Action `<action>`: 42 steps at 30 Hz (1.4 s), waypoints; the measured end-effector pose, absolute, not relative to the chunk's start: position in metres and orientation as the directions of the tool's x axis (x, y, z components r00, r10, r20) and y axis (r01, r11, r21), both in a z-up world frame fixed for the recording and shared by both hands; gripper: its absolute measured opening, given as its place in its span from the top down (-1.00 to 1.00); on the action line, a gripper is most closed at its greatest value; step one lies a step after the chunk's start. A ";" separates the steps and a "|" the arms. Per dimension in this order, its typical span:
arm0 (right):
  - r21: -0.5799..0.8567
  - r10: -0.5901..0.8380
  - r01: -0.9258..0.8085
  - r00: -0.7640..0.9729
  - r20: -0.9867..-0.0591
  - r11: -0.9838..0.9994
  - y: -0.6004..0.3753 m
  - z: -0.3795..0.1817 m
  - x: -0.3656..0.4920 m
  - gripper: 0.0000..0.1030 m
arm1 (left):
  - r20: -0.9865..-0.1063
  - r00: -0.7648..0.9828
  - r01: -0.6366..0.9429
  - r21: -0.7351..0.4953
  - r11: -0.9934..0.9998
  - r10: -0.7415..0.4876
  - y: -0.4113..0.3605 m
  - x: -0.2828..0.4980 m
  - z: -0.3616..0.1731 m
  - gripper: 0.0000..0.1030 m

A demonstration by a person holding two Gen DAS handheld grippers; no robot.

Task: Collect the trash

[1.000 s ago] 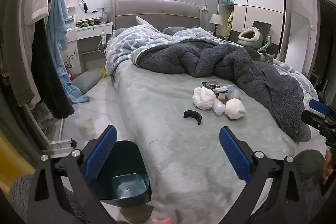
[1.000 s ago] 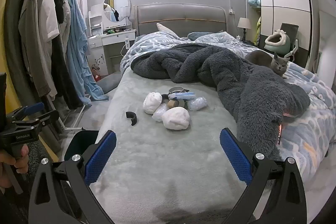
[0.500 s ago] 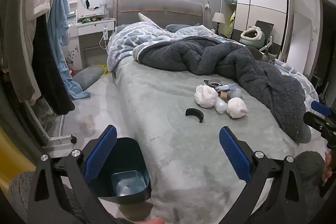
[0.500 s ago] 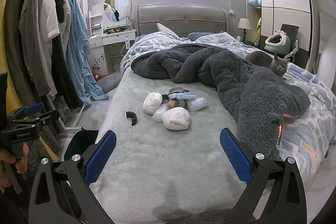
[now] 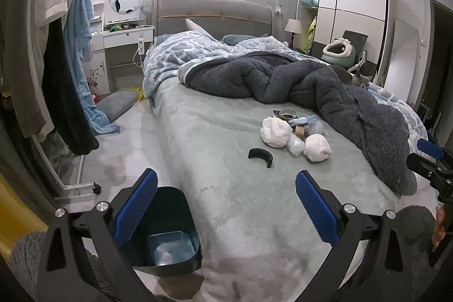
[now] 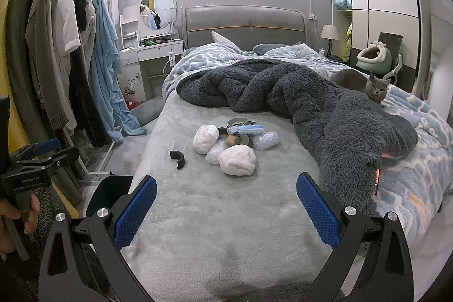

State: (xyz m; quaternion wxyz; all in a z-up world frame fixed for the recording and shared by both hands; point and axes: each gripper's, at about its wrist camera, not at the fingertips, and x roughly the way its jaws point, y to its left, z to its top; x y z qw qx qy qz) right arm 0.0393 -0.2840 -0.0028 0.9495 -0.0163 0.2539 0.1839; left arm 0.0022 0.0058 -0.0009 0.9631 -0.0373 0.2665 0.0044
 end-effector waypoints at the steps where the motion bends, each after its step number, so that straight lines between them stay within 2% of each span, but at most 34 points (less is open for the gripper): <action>1: 0.062 0.341 -0.358 0.803 -0.488 0.932 -0.284 -0.003 0.039 -0.94 | -0.514 0.858 -0.028 -0.074 0.997 -0.014 0.008 0.002 0.000 -0.94; 15: 0.061 0.340 -0.357 0.804 -0.488 0.932 -0.283 -0.003 0.039 -0.94 | -0.511 0.859 -0.024 -0.083 0.996 -0.022 0.011 -0.002 0.004 -0.93; 24: 0.063 0.341 -0.357 0.803 -0.488 0.932 -0.284 -0.003 0.040 -0.94 | -0.522 0.852 0.002 -0.041 0.999 -0.023 0.002 -0.002 0.002 -0.94; 42: 0.063 0.341 -0.358 0.803 -0.488 0.932 -0.283 -0.003 0.039 -0.94 | -0.514 0.858 -0.028 -0.070 0.997 -0.012 0.008 0.000 0.005 -0.94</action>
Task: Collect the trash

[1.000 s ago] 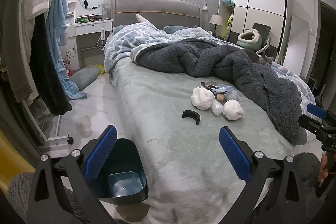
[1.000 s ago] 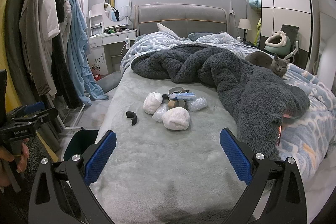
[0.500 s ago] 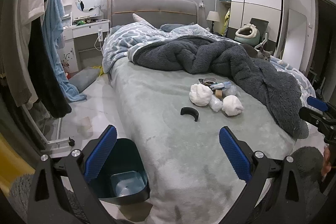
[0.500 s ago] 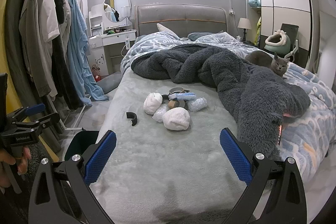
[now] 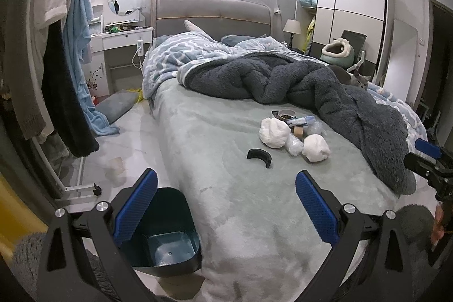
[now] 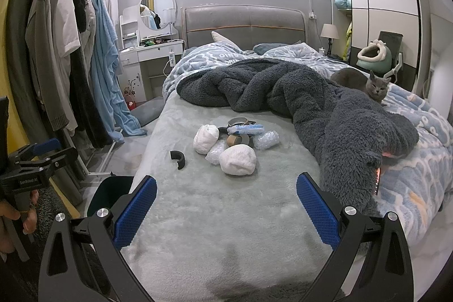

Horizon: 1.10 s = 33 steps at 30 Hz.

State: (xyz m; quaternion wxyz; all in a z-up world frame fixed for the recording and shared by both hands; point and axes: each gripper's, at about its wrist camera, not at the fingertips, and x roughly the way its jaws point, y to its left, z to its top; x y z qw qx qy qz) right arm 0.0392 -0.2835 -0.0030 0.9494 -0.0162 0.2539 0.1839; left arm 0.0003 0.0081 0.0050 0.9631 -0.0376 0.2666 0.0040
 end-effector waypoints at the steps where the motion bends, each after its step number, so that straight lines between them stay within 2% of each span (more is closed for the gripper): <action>1: 0.063 0.341 -0.358 0.803 -0.488 0.932 -0.283 -0.003 0.039 -0.94 | -0.514 0.857 -0.029 -0.077 0.997 -0.015 0.010 0.001 0.005 -0.93; 23: 0.061 0.344 -0.361 0.803 -0.487 0.930 -0.282 -0.002 0.039 -0.94 | -0.523 0.849 0.000 -0.132 0.991 -0.070 0.009 0.002 0.003 -0.94; 28: 0.046 0.339 -0.364 0.803 -0.490 0.930 -0.278 0.000 0.037 -0.94 | -0.513 0.857 -0.012 -0.115 0.993 -0.049 0.009 -0.001 0.008 -0.94; 33: 0.056 0.343 -0.365 0.796 -0.499 0.929 -0.276 0.000 0.040 -0.94 | -0.520 0.850 0.023 -0.115 0.993 -0.080 0.008 0.001 0.009 -0.94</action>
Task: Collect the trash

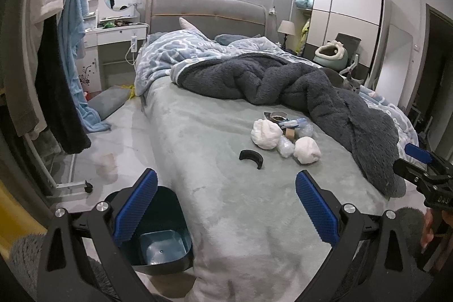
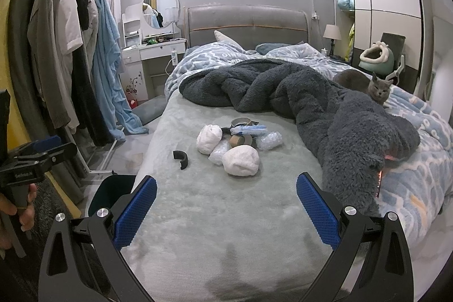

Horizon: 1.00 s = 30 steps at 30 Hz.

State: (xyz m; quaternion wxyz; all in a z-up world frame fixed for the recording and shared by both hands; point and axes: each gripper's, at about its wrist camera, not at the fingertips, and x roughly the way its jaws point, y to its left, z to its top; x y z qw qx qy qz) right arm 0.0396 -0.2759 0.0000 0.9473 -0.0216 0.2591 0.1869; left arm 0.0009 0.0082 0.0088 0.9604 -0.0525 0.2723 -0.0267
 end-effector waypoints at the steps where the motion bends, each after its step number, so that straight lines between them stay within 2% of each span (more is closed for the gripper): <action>1: 0.058 0.344 -0.366 0.795 -0.499 0.929 -0.277 0.000 0.041 -0.94 | -0.521 0.849 0.029 -0.118 0.993 -0.086 0.009 0.001 0.009 -0.94; 10: 0.074 0.356 -0.372 0.785 -0.506 0.925 -0.274 -0.004 0.052 -0.94 | -0.501 0.861 0.052 -0.092 0.994 -0.092 0.013 0.009 0.013 -0.93; 17: 0.090 0.356 -0.366 0.768 -0.532 0.926 -0.268 -0.015 0.073 -0.94 | -0.531 0.839 0.075 -0.108 0.991 -0.121 0.022 0.023 0.004 -0.93; 22: 0.101 0.364 -0.375 0.743 -0.562 0.922 -0.266 -0.028 0.092 -0.94 | -0.488 0.868 0.069 -0.066 0.995 -0.092 0.022 0.034 0.003 -0.93; 30: 0.173 0.409 -0.385 0.698 -0.588 0.907 -0.279 -0.044 0.129 -0.94 | -0.540 0.830 0.139 -0.043 0.989 -0.140 0.012 0.067 -0.006 -0.93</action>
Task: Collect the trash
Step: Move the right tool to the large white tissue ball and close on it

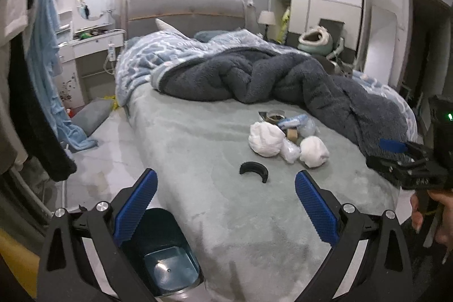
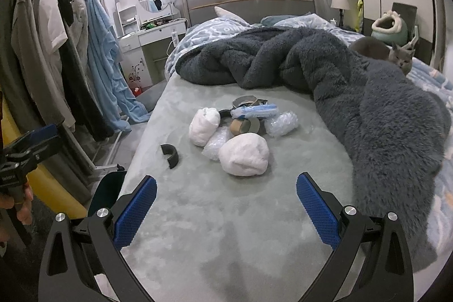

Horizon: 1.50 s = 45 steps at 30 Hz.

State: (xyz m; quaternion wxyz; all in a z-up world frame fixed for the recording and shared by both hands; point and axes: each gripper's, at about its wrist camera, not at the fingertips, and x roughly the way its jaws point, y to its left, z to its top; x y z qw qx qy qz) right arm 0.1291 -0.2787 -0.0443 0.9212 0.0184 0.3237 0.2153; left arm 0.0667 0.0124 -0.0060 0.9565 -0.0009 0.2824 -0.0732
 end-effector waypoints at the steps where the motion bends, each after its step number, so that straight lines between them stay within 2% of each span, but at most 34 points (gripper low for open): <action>1: 0.179 0.411 -0.383 0.696 -0.589 0.906 -0.280 -0.046 0.133 -0.94 | -0.551 0.821 0.153 -0.041 0.987 -0.150 0.011 0.072 -0.009 -0.93; 20: 0.175 0.454 -0.460 0.610 -0.650 0.870 -0.280 -0.075 0.216 -0.94 | -0.604 0.745 0.311 -0.058 0.949 -0.282 0.009 0.140 -0.060 -0.92; 29: 0.267 0.531 -0.500 0.514 -0.674 0.824 -0.273 -0.091 0.232 -0.92 | -0.631 0.693 0.390 -0.080 0.917 -0.349 -0.001 0.164 -0.081 -0.92; 38: 0.272 0.537 -0.527 0.454 -0.711 0.805 -0.259 -0.107 0.243 -0.84 | -0.653 0.663 0.423 -0.075 0.903 -0.365 -0.007 0.187 -0.097 -0.92; 39: 0.268 0.532 -0.526 0.451 -0.717 0.807 -0.258 -0.108 0.244 -0.82 | -0.655 0.660 0.426 -0.078 0.902 -0.368 -0.007 0.189 -0.098 -0.92; 40: 0.266 0.527 -0.523 0.449 -0.722 0.810 -0.257 -0.110 0.247 -0.68 | -0.657 0.656 0.430 -0.081 0.899 -0.373 -0.008 0.191 -0.100 -0.92; 41: 0.266 0.521 -0.516 0.448 -0.727 0.814 -0.257 -0.112 0.249 -0.45 | -0.658 0.652 0.434 -0.082 0.897 -0.376 -0.009 0.192 -0.101 -0.91; 45: 0.270 0.519 -0.512 0.441 -0.732 0.815 -0.258 -0.114 0.250 -0.32 | -0.663 0.634 0.457 -0.094 0.885 -0.398 -0.014 0.198 -0.108 -0.91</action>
